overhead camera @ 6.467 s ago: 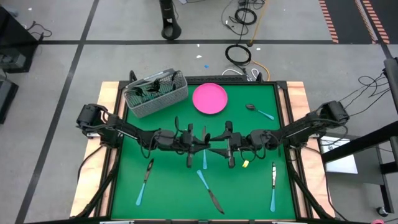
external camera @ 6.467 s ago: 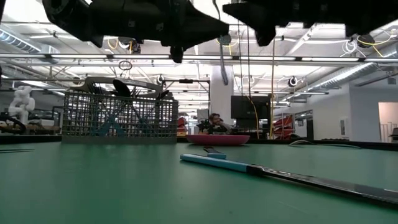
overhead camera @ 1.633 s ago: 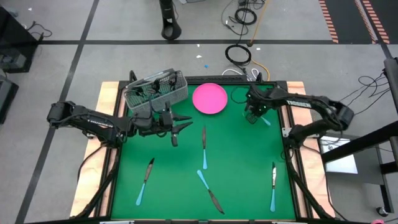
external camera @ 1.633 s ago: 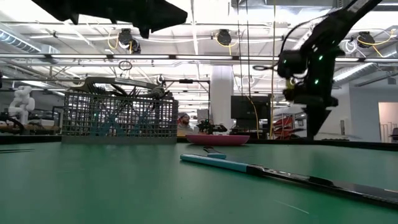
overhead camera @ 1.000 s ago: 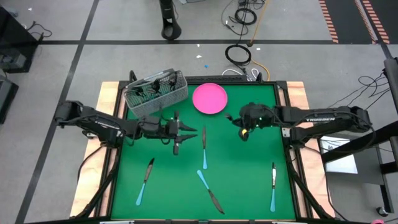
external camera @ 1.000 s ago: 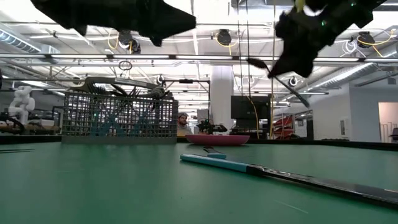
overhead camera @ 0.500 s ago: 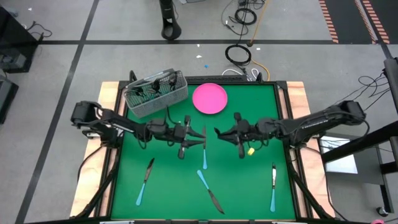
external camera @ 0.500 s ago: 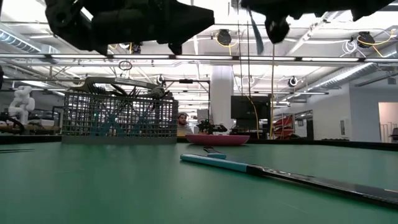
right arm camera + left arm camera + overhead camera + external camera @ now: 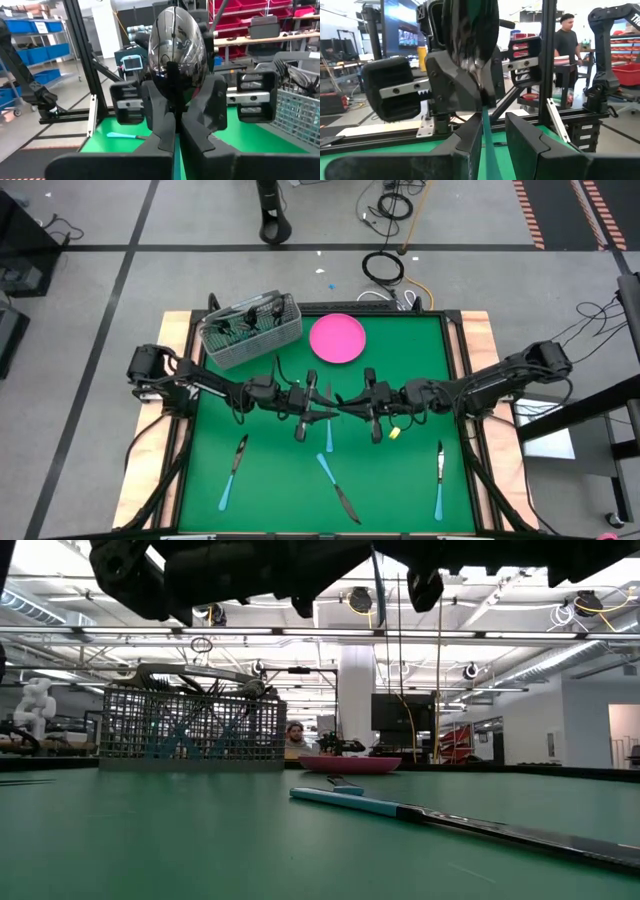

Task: Sort silverware
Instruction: Put the blue spoon into the gray silverware holder

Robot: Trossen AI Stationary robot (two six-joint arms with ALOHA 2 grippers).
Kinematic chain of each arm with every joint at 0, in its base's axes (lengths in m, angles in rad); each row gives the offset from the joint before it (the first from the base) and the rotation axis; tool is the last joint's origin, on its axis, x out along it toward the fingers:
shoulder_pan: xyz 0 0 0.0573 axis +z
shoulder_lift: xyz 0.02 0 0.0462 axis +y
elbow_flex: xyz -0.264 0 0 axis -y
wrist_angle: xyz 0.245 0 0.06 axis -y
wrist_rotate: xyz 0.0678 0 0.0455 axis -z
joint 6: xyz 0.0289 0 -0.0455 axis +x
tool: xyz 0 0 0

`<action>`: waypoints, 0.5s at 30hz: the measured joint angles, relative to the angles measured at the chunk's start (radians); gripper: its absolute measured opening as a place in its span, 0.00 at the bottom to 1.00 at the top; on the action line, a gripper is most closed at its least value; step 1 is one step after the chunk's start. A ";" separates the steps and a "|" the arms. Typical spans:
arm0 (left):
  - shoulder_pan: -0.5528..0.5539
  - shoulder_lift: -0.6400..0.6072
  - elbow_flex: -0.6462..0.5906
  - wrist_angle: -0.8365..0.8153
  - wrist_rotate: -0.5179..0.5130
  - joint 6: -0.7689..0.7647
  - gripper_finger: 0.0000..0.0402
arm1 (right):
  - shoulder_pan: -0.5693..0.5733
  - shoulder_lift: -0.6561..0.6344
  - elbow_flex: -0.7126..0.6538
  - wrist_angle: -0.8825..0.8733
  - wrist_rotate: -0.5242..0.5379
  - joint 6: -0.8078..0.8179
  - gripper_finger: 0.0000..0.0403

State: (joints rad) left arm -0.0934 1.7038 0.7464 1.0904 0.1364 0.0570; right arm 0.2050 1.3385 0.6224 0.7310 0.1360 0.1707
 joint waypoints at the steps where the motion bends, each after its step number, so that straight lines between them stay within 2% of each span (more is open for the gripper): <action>1: 0.000 0.000 0.000 -0.002 0.000 0.000 0.22 | 0.000 0.008 0.000 0.007 0.000 0.000 0.00; 6: 0.001 0.000 0.000 -0.005 -0.006 0.000 0.22 | 0.000 0.035 0.000 0.063 0.041 0.000 0.00; 15: 0.001 0.000 0.000 -0.007 -0.010 0.000 0.22 | 0.000 0.046 0.000 0.082 0.051 0.000 0.00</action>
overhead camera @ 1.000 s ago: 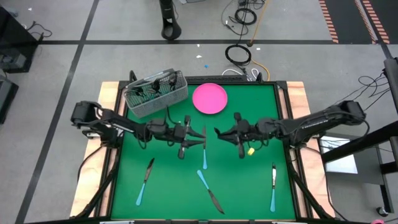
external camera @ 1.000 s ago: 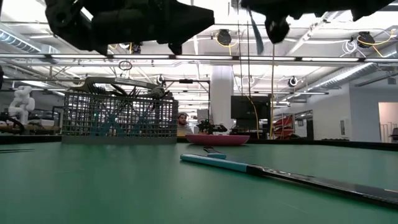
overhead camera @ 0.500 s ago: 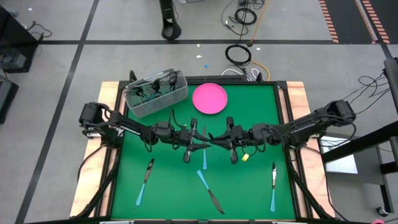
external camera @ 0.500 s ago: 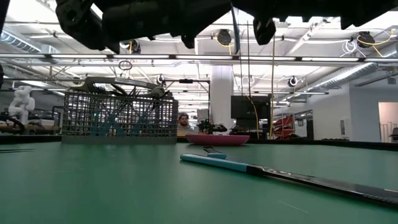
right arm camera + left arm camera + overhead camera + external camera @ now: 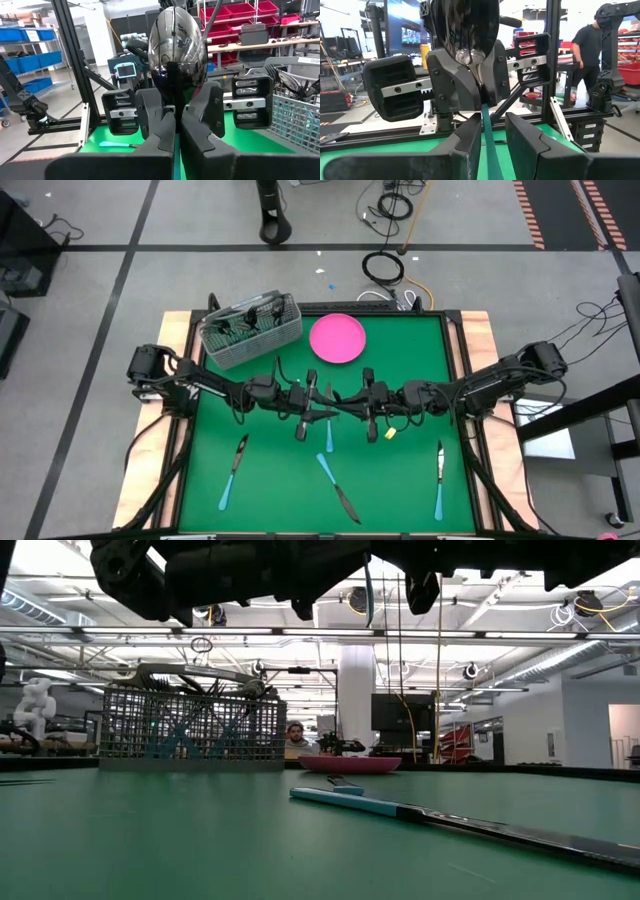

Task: Sort silverware
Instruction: Put the blue spoon into the gray silverware holder

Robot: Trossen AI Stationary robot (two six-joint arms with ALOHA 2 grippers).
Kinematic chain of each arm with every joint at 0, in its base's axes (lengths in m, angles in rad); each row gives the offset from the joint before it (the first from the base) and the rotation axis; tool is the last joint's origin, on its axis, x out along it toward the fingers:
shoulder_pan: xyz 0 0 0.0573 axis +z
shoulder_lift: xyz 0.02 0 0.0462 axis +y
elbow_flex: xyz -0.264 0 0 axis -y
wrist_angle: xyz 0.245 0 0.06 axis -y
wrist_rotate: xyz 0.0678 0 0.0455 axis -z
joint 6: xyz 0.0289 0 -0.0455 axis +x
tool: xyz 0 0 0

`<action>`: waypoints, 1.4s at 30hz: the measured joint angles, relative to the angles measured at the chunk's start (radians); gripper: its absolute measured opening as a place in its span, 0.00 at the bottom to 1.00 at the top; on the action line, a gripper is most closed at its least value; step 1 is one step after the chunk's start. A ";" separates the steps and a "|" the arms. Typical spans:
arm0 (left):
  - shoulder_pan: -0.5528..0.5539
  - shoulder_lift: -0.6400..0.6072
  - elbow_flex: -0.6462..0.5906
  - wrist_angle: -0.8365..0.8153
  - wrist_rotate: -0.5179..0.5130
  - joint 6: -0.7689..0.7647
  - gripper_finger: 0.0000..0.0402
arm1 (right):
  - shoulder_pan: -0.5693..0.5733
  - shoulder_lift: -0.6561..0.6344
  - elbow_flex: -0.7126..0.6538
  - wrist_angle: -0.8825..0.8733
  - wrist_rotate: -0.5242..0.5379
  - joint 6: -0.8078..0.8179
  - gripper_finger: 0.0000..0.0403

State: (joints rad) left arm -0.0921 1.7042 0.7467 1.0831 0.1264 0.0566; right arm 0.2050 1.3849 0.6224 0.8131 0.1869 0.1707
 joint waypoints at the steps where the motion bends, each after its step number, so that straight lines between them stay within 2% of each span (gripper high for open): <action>1: 0.000 0.000 0.000 0.000 -0.001 0.000 0.22 | 0.000 0.000 0.000 -0.001 0.000 0.000 0.00; 7: 0.000 0.000 0.000 0.000 -0.050 -0.004 0.22 | 0.000 0.000 0.000 0.000 0.002 0.000 0.00; 11: 0.004 0.000 0.000 -0.001 -0.059 -0.025 0.22 | 0.000 0.000 0.000 0.005 0.057 -0.002 0.00; 18: 0.005 0.000 0.000 -0.002 -0.076 -0.024 0.21 | 0.000 0.000 0.000 0.002 0.074 -0.008 0.00; 20: 0.005 0.000 0.000 -0.004 -0.079 -0.024 0.18 | 0.000 0.000 0.000 0.002 0.074 -0.008 0.00; 25: 0.005 0.000 0.000 -0.003 -0.082 -0.026 0.03 | 0.000 0.000 0.000 0.000 0.074 -0.018 0.00; 32: 0.005 0.000 0.000 -0.003 -0.082 -0.025 0.01 | 0.000 -0.001 0.000 -0.001 0.074 -0.018 0.00; 37: 0.005 0.000 0.000 -0.001 -0.082 -0.024 0.00 | 0.000 -0.001 0.001 -0.001 0.074 -0.007 0.05; 42: 0.005 0.000 0.000 0.001 -0.082 -0.023 0.00 | 0.000 -0.001 0.001 -0.006 0.075 -0.007 0.18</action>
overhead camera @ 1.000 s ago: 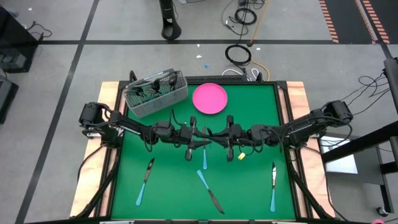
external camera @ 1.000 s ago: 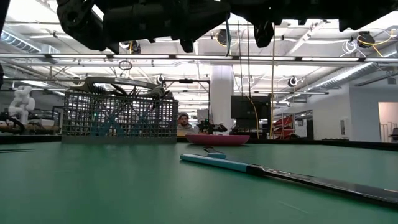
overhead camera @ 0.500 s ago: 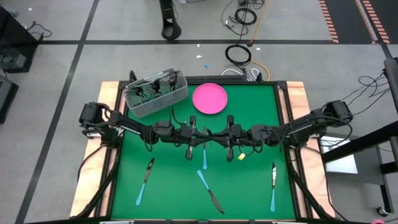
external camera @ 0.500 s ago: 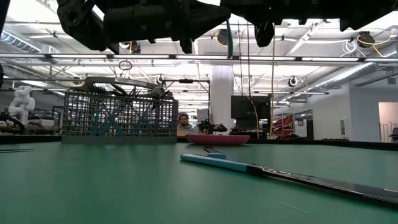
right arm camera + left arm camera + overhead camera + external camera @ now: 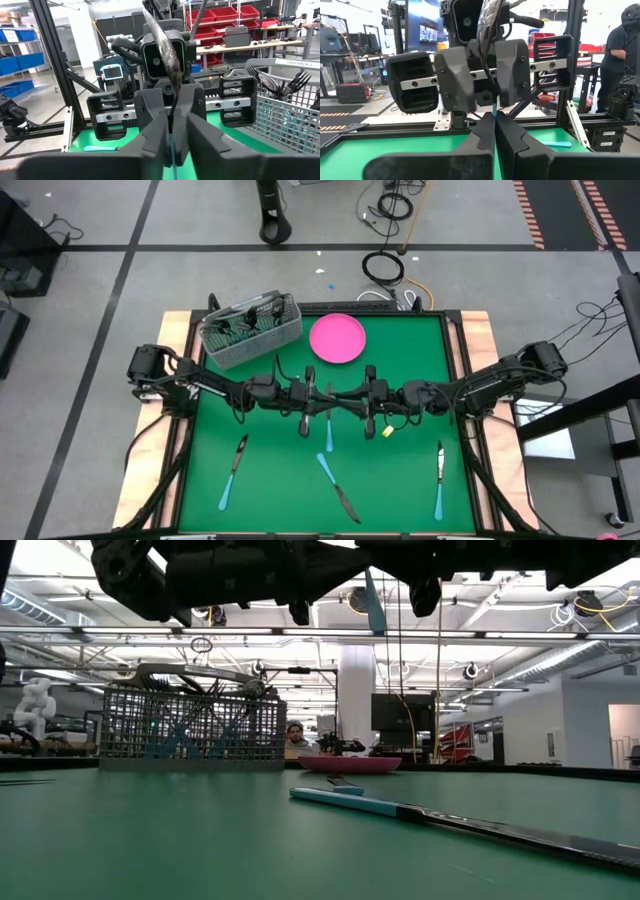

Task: Sort silverware
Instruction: Put the blue spoon into the gray silverware holder

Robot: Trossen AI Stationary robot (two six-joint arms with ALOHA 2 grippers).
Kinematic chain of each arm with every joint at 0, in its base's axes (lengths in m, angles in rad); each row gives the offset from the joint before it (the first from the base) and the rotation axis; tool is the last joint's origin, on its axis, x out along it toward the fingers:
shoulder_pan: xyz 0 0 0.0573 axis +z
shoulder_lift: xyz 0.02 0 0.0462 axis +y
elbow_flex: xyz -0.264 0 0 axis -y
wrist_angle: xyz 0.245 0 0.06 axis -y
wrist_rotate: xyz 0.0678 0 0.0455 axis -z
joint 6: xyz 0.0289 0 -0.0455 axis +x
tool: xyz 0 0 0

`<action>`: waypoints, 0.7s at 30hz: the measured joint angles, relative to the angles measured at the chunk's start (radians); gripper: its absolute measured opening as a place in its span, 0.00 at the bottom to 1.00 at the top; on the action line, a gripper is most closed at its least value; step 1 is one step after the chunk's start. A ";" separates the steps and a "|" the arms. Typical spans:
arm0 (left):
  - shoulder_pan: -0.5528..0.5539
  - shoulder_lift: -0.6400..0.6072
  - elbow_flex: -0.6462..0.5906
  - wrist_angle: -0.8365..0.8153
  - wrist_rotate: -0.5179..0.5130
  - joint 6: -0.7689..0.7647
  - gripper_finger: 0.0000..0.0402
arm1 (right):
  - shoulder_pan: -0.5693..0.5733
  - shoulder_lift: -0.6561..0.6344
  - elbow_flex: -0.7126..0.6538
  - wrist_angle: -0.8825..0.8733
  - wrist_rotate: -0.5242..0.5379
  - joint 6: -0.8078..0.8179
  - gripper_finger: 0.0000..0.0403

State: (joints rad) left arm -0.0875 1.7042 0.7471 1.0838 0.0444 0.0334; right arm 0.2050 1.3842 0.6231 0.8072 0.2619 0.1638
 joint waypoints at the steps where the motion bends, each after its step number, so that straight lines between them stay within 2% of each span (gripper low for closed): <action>1: 0.000 0.000 0.000 0.000 0.000 0.000 0.00 | 0.000 0.000 0.000 -0.003 0.002 0.000 0.21; 8: 0.002 0.000 0.000 0.000 0.000 0.008 0.00 | 0.000 -0.053 0.000 -0.131 0.006 -0.018 0.45; 12: 0.012 -0.001 0.000 0.000 0.000 0.008 0.00 | 0.000 -0.118 0.000 -0.214 0.001 -0.019 0.55; 16: 0.022 -0.002 0.000 -0.001 -0.003 0.008 0.00 | 0.000 -0.203 0.000 -0.367 0.000 -0.016 0.61; 21: 0.040 -0.010 0.000 -0.015 -0.021 0.009 0.00 | 0.000 -0.303 0.000 -0.609 -0.001 0.073 0.62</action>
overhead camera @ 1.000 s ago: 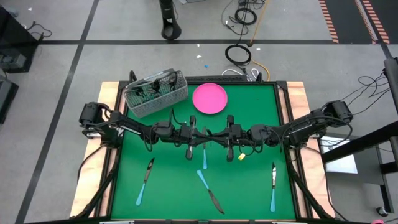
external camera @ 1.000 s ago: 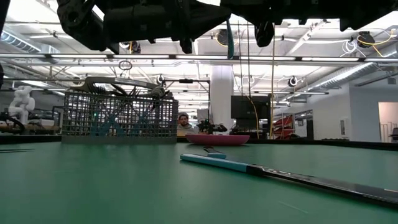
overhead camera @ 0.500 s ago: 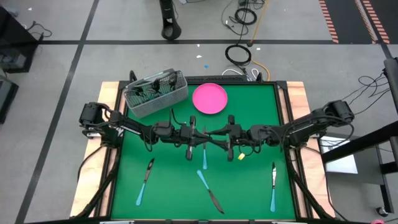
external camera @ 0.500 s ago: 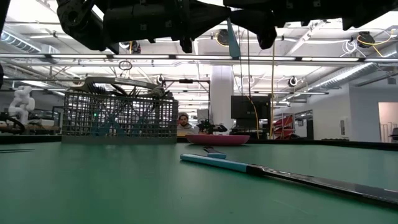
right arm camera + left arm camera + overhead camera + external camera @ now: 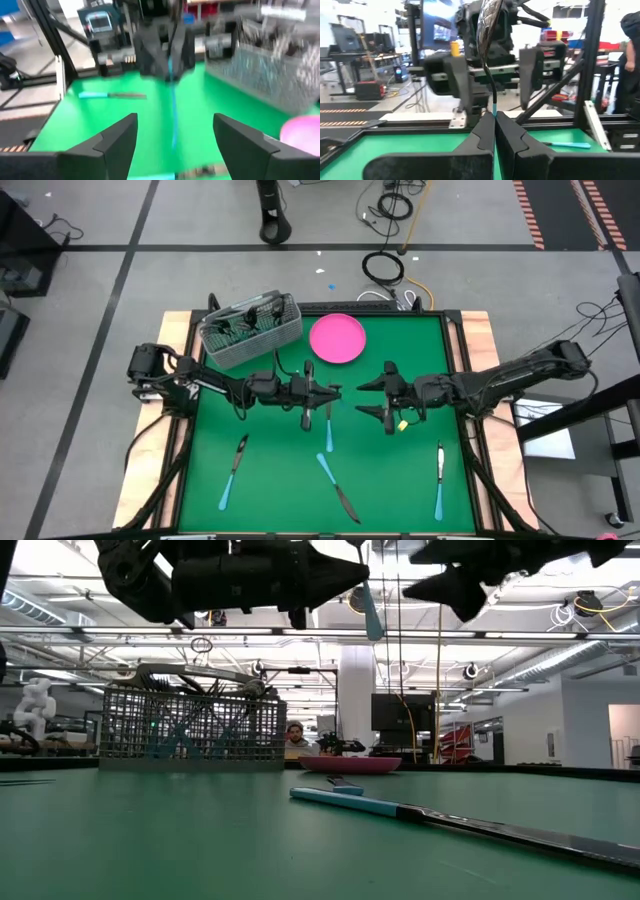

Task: Sort silverware
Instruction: Put the blue spoon into the gray silverware holder

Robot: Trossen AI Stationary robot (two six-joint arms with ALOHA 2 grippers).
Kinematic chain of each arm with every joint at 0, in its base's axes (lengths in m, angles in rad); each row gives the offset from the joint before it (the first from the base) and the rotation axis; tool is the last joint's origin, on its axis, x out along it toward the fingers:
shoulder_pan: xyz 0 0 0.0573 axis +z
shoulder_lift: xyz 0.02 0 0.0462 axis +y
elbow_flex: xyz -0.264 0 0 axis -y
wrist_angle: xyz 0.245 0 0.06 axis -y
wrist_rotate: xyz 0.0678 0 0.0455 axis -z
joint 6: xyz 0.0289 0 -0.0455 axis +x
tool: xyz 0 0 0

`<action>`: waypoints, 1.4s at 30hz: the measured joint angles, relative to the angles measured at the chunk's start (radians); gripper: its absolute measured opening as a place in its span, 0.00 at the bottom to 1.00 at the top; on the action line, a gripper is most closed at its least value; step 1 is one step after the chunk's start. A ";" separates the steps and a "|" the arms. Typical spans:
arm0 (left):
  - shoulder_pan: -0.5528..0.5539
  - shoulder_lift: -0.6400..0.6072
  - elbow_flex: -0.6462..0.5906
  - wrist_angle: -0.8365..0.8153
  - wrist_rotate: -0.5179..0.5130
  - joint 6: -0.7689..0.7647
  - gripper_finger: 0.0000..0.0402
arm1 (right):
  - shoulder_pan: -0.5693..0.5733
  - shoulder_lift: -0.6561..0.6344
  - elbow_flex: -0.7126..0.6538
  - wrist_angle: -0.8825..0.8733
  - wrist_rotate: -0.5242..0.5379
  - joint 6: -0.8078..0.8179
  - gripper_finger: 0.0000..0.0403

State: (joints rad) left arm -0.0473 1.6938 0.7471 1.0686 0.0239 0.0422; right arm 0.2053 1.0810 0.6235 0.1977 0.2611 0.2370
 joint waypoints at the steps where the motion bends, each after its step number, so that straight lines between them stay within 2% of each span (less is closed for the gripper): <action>1: 0.006 -0.007 0.000 -0.013 -0.005 0.001 0.00 | 0.003 -0.014 0.000 -0.041 0.000 0.020 0.62; 5: 0.027 -0.040 0.000 -0.090 -0.061 0.019 0.00 | 0.037 -0.044 0.000 -0.136 0.042 0.055 0.62; 10: 0.062 -0.069 -0.001 -0.107 -0.094 0.042 0.00 | 0.103 -0.046 -0.001 -0.208 0.173 0.079 0.62; 13: 0.095 -0.102 0.000 -0.137 -0.137 0.044 0.00 | 0.142 -0.044 -0.041 -0.186 0.228 0.098 0.62; 17: 0.149 -0.178 0.000 -0.229 -0.232 0.049 0.00 | 0.173 -0.036 -0.155 -0.050 0.265 0.124 0.62; 23: 0.260 -0.306 0.000 -0.407 -0.468 0.104 0.00 | 0.166 -0.039 -0.295 0.120 0.265 0.208 0.62; 31: 0.446 -0.339 -0.035 -0.461 -0.564 0.034 0.00 | 0.166 -0.040 -0.319 0.185 0.256 0.211 0.62; 36: 0.464 -0.388 -0.083 -0.489 -0.685 -0.011 0.00 | 0.170 -0.040 -0.319 0.156 0.228 0.225 0.62; 42: 0.482 -0.392 -0.114 -0.508 -0.689 -0.061 0.00 | 0.170 -0.040 -0.319 0.146 0.210 0.236 0.62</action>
State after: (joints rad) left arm 0.4344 1.3023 0.6329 0.5603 -0.6652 -0.0186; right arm 0.3752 1.0412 0.3042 0.3438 0.4713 0.4728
